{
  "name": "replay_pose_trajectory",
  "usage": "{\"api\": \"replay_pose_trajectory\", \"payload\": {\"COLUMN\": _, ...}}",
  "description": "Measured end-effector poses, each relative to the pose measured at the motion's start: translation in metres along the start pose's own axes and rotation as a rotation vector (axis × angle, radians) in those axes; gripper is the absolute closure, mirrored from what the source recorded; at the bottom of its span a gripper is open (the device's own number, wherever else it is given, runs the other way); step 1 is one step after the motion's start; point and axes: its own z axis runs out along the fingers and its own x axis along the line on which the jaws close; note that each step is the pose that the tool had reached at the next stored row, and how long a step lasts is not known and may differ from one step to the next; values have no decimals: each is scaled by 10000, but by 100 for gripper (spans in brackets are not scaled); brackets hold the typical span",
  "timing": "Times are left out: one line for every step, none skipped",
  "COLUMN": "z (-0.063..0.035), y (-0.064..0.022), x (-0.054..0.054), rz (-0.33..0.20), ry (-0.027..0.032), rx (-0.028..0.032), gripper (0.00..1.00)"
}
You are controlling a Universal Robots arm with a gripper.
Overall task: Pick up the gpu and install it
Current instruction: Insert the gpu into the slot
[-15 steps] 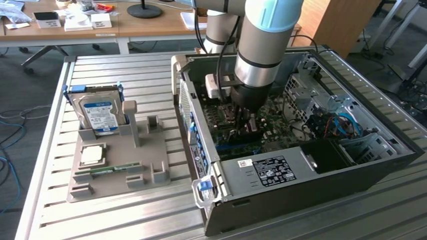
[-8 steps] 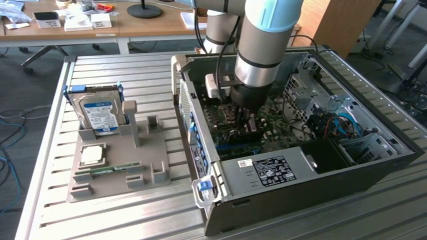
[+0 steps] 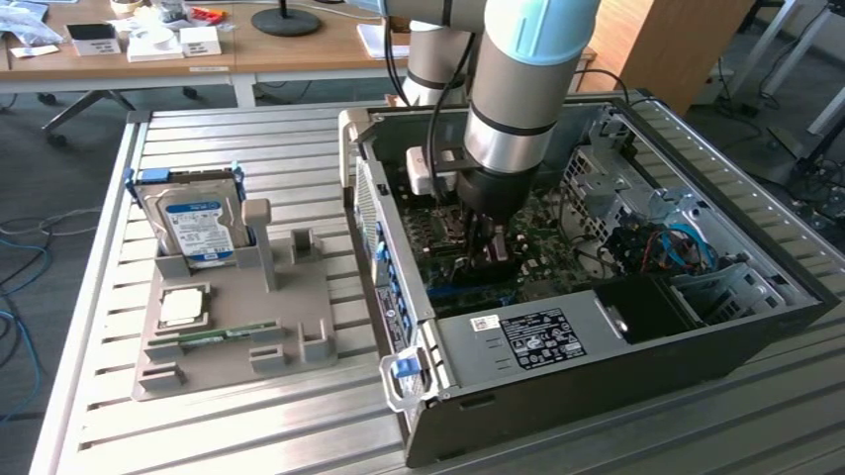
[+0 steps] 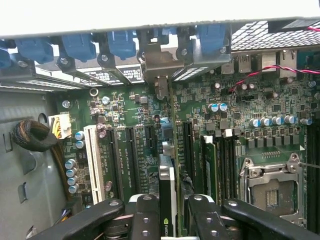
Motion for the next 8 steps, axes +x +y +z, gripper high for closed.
{"api": "replay_pose_trajectory", "payload": {"z": 0, "y": 0, "x": 0, "rz": 3, "ry": 0, "rx": 0, "gripper": 73}}
{"api": "replay_pose_trajectory", "payload": {"z": 0, "y": 0, "x": 0, "rz": 26, "ry": 1, "rx": 0, "gripper": 73}}
{"api": "replay_pose_trajectory", "payload": {"z": 1, "y": 0, "x": 0, "rz": 61, "ry": 2, "rx": 2, "gripper": 73}}
{"api": "replay_pose_trajectory", "payload": {"z": 1, "y": 0, "x": 0, "rz": 100, "ry": 3, "rx": 4, "gripper": 73}}
{"api": "replay_pose_trajectory", "payload": {"z": 1, "y": 0, "x": 0, "rz": 130, "ry": 4, "rx": 6, "gripper": 73}}
{"api": "replay_pose_trajectory", "payload": {"z": 2, "y": 0, "x": 0, "rz": 138, "ry": 4, "rx": 6, "gripper": 73}}
{"api": "replay_pose_trajectory", "payload": {"z": 2, "y": 0, "x": 0, "rz": 139, "ry": 4, "rx": 7, "gripper": 73}}
{"api": "replay_pose_trajectory", "payload": {"z": 2, "y": 0, "x": 0, "rz": 140, "ry": 4, "rx": 7, "gripper": 73}}
